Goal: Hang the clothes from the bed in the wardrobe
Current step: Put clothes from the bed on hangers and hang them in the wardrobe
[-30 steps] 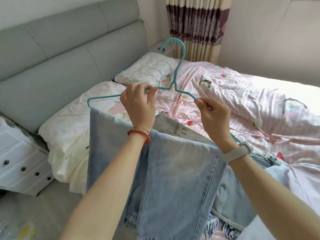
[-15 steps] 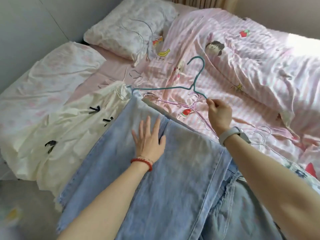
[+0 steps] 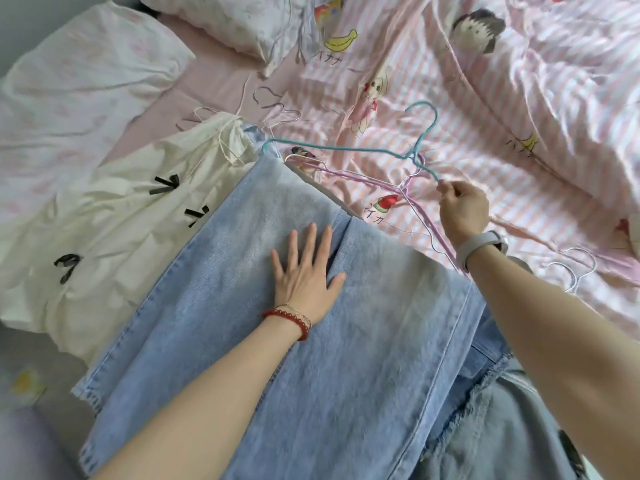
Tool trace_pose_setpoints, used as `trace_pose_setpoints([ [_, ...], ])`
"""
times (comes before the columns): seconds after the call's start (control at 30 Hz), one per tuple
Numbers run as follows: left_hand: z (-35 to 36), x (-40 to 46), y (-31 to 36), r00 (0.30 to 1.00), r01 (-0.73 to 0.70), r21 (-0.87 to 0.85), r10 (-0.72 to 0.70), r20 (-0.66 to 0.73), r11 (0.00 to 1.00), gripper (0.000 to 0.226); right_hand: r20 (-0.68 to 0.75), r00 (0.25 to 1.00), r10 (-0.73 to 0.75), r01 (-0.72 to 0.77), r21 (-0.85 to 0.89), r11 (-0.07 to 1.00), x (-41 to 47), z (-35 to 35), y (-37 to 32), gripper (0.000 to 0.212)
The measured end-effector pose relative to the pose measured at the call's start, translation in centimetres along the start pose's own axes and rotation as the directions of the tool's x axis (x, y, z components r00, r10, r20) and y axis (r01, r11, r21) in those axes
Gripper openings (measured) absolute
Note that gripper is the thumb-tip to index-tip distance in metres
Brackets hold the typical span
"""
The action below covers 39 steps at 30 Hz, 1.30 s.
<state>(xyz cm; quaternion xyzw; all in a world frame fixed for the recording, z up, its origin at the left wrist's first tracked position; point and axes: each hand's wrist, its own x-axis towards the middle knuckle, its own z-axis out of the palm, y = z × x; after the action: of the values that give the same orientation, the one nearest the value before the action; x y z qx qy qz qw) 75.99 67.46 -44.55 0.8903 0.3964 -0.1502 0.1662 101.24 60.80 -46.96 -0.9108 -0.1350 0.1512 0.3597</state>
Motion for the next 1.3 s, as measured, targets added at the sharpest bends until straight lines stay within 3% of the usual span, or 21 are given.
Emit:
trace_pose_setpoints([
  [0.2,0.1,0.7,-0.1,0.99,0.017,0.017,-0.019,0.137,1.0,0.071,0.263,0.964,-0.033,0.109,-0.281,0.953,-3.4,1.1,0.3,0.026],
  [0.37,-1.7,-2.2,-0.8,1.0,0.026,-0.014,-0.026,0.002,1.0,0.06,0.298,0.913,-0.279,0.367,-0.3,0.88,-8.9,0.6,-2.0,0.044],
  [0.47,-2.8,-6.4,-2.4,0.992,0.091,-0.057,-0.095,-0.085,0.994,0.054,0.342,0.83,-0.441,0.54,-0.291,0.79,-13.9,-0.2,-3.2,0.044],
  [0.63,-3.7,-17.3,-5.8,0.937,0.204,-0.141,-0.235,-0.259,0.969,0.048,0.496,0.697,-0.518,0.66,-0.163,0.733,-24.8,-0.9,-5.7,0.045],
  [0.77,-3.0,-29.3,-8.3,0.854,0.321,-0.222,-0.383,-0.353,0.921,0.045,0.599,0.515,-0.613,0.777,-0.024,0.629,-35.7,-2.2,-7.3,0.042],
  [1.03,3.3,-57.4,-10.6,0.494,0.54,-0.44,-0.694,-0.524,0.717,0.031,0.666,-0.087,-0.741,0.907,0.36,0.217,-60.4,-5.1,-6.1,0.032],
  [1.17,7.9,-72.2,-10.5,0.226,0.648,-0.523,-0.795,-0.563,0.554,0.025,0.645,-0.382,-0.662,0.831,0.553,0.059,-72.3,-6.1,-3.5,0.036],
  [1.3,11.8,-85.1,-8.4,-0.084,0.754,-0.607,-0.879,-0.468,0.251,0.026,0.546,-0.617,-0.567,0.691,0.721,-0.057,-83.3,-7.5,-1.2,0.037],
])
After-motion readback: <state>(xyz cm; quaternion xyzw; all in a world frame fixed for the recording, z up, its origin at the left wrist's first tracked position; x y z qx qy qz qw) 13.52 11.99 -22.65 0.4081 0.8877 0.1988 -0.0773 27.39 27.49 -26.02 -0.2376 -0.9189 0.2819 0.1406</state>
